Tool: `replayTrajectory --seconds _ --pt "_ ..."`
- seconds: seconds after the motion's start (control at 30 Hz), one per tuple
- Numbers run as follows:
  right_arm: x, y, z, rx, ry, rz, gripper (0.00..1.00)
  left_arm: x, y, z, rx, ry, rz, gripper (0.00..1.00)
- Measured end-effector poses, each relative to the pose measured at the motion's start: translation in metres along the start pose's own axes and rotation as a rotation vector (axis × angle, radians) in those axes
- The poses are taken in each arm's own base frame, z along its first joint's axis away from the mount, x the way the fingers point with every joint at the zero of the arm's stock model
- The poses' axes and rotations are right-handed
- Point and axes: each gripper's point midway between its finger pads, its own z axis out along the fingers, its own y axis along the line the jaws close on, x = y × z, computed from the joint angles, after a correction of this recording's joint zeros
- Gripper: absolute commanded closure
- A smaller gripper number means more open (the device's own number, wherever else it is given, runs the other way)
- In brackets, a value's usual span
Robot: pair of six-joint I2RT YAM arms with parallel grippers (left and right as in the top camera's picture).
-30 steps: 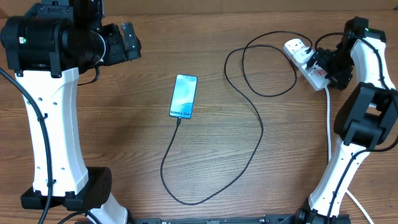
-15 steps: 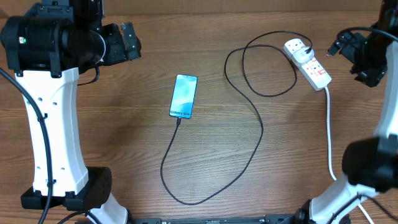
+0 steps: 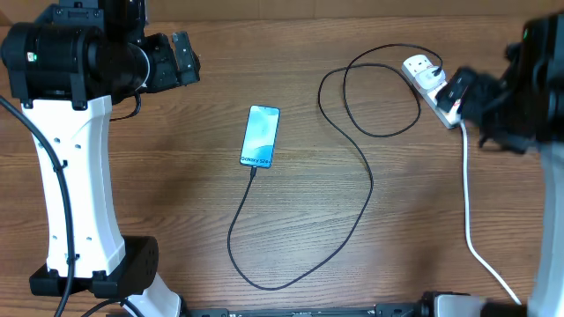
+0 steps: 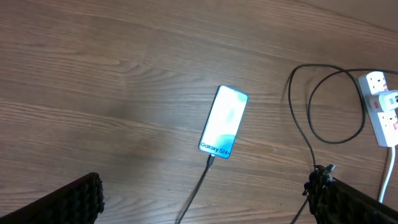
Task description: Plug charger to phone and switch on socket
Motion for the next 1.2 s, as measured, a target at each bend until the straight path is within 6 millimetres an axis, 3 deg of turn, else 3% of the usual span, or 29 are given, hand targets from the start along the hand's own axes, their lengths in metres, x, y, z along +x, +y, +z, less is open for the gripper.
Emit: replayTrajectory --seconds 0.2,0.33,1.03,1.2 --pt "0.045 -0.004 -0.011 -0.008 0.048 -0.036 0.00 0.000 0.000 0.000 0.000 0.000 0.000 0.00" --pt "0.061 -0.012 -0.015 0.017 0.101 -0.032 0.00 0.000 0.000 0.000 0.000 0.000 0.000 0.00" --pt "0.061 -0.011 -0.015 0.017 0.099 -0.036 0.00 0.000 0.000 0.000 0.000 0.000 0.000 0.00" --pt "0.059 -0.010 -0.006 0.015 0.097 -0.036 0.00 0.000 0.000 0.000 0.000 0.000 0.000 0.00"
